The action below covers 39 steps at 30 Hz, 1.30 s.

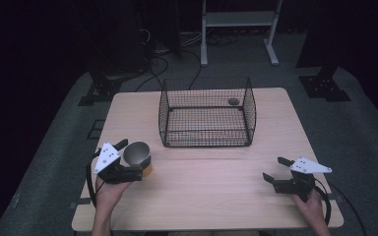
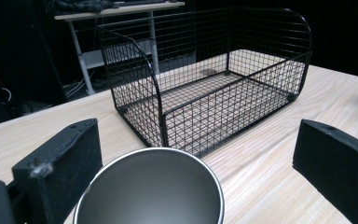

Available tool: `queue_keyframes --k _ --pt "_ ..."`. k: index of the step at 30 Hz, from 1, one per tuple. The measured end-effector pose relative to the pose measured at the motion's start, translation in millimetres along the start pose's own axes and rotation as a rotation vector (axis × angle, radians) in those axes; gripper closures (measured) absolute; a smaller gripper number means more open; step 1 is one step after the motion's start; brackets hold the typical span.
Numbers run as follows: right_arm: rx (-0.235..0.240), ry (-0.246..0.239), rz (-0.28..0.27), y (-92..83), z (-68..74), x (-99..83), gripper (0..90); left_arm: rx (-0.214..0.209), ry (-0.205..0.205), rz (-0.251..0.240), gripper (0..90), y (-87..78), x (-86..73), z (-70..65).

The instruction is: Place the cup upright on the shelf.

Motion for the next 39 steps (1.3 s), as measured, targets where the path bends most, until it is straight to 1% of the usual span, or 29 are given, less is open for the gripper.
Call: queue_keyframes --k 4,6,8,10,12,14,15,16,17,19,22,30,36,39 --pt "-0.001 -0.004 0.001 0.0 0.2 0.0 12.9 0.01 -0.009 0.015 0.7 1.4 -4.5 4.1" --pt "0.0 -0.005 0.002 0.0 0.2 0.0 12.9 0.015 -0.012 0.031 0.7 2.4 -7.1 6.7" --pt "-0.001 -0.006 0.001 0.0 0.3 0.0 12.9 0.017 -0.013 0.03 0.7 2.2 -9.4 8.3" --pt "-0.001 -0.007 0.002 0.1 0.4 0.1 12.9 0.028 -0.015 0.026 0.7 2.0 -11.2 10.0" --pt "0.0 -0.008 0.001 0.0 0.4 0.1 12.9 0.028 -0.021 0.031 0.6 2.8 -13.7 11.8" --pt "0.001 -0.007 0.001 0.0 0.4 0.1 12.9 0.035 -0.026 0.046 0.6 4.4 -16.7 13.7" --pt "0.001 -0.008 0.001 0.0 0.4 0.1 12.9 0.035 -0.033 0.045 0.6 5.4 -18.3 14.4" --pt "0.001 -0.009 0.002 0.0 0.5 0.1 12.9 0.028 -0.034 0.053 0.6 6.2 -19.4 15.3" --pt "0.002 -0.01 0.002 0.0 0.5 0.0 12.9 0.033 -0.034 0.061 0.6 6.9 -19.9 15.7" --pt "0.002 -0.01 0.002 0.0 0.5 0.0 12.9 0.037 -0.037 0.049 0.6 6.7 -21.4 16.9" --pt "0.002 -0.008 0.001 0.0 0.4 0.0 12.9 0.042 -0.043 0.062 0.6 7.2 -24.3 19.3" --pt "0.003 -0.009 0.002 0.0 0.4 0.1 12.9 0.025 -0.056 0.085 0.6 11.6 -29.0 21.4" --pt "0.004 -0.008 0.001 0.0 0.3 0.1 12.9 0.021 -0.058 0.094 0.6 14.0 -30.9 21.5" --pt "0.004 -0.008 0.001 0.0 0.3 0.1 12.8 0.006 -0.057 0.095 0.6 15.9 -30.9 20.2"
Point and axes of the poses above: each handheld gripper's, and its own axes: y roughly forward along the jaws, x roughly out of its top, z roughly to its left, the point moved 1 cm from there along y, roughly forward along the jaws, and after that the axes turned 14 degrees about z, right-handed, at the moved point
